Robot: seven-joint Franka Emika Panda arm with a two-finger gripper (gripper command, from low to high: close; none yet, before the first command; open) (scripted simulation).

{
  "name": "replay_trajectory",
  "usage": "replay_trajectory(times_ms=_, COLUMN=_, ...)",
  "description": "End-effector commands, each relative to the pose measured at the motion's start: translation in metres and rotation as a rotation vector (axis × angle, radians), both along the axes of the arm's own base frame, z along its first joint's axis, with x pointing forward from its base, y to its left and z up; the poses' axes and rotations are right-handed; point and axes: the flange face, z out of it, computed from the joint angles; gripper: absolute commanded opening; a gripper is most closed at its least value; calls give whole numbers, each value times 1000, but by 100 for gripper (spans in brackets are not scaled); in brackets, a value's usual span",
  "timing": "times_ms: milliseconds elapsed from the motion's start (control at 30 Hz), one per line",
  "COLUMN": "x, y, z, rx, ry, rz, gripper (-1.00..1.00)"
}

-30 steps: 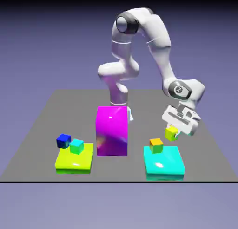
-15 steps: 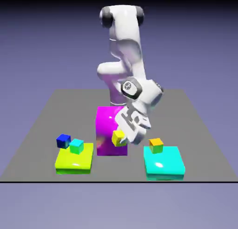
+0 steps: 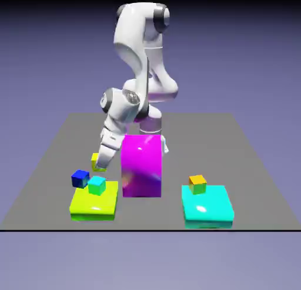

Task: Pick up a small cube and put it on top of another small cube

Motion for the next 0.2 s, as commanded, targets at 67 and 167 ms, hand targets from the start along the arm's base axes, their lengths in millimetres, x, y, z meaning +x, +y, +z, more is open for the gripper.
replay_trajectory(times_ms=67, x=-2, y=-7, z=-22, rx=4, ry=1, rz=1, gripper=100)
replay_trajectory(times_ms=167, x=0, y=0, z=1, rx=0, ry=-1, rz=0, gripper=100)
